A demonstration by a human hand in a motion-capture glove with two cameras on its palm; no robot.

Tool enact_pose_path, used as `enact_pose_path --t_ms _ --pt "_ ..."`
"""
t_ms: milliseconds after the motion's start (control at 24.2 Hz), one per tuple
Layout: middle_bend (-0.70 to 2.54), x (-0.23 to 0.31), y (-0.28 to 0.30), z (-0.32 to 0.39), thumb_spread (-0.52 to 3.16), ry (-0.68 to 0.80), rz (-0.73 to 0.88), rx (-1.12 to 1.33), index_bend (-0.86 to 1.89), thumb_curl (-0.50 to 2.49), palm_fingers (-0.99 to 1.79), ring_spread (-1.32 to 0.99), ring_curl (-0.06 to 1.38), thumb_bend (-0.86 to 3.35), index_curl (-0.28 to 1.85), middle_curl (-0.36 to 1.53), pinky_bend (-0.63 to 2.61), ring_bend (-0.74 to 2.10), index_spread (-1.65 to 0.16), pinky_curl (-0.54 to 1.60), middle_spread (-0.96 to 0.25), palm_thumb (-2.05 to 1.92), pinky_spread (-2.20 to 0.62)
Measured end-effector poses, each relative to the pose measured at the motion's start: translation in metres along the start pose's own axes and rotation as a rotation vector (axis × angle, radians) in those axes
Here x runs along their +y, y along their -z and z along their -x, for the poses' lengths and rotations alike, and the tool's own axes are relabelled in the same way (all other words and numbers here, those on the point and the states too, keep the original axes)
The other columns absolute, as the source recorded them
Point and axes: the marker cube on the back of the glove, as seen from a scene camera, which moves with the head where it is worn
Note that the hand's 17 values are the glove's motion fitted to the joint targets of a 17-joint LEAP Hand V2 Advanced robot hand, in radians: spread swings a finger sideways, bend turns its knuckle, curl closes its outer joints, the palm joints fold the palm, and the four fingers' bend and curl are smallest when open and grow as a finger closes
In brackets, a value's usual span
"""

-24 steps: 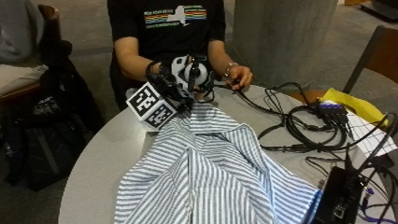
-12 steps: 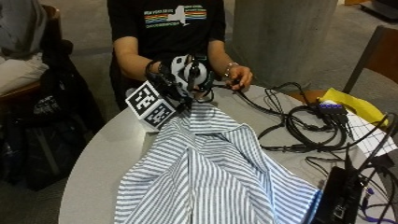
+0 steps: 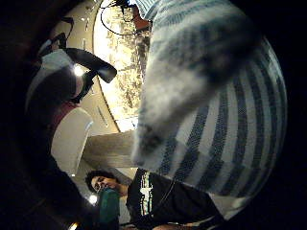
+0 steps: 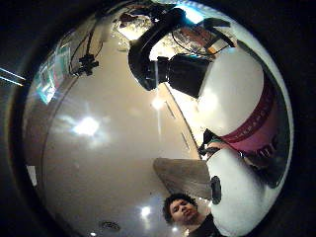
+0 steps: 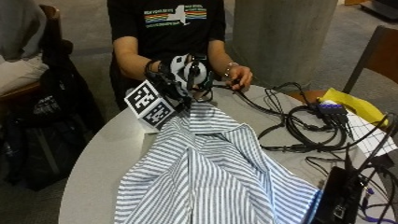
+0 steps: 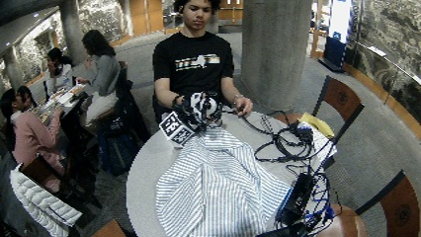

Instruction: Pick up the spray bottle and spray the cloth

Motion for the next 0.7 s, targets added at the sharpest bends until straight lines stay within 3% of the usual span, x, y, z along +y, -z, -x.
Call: enact_pose_path --t_ms 414,703 --pt "0.22 0.026 -0.033 0.006 0.59 0.306 0.164 0.383 0.11 0.69 1.03 -0.08 0.46 -0.02 0.20 0.61 0.52 0.63 -0.16 0.39 -0.11 1.02 -0.16" --pt "0.25 0.041 -0.083 -0.039 0.67 0.379 0.363 0.676 0.17 0.68 0.91 -0.07 0.44 -0.01 0.26 0.61 0.34 0.54 -0.16 0.36 -0.09 1.07 -0.05"
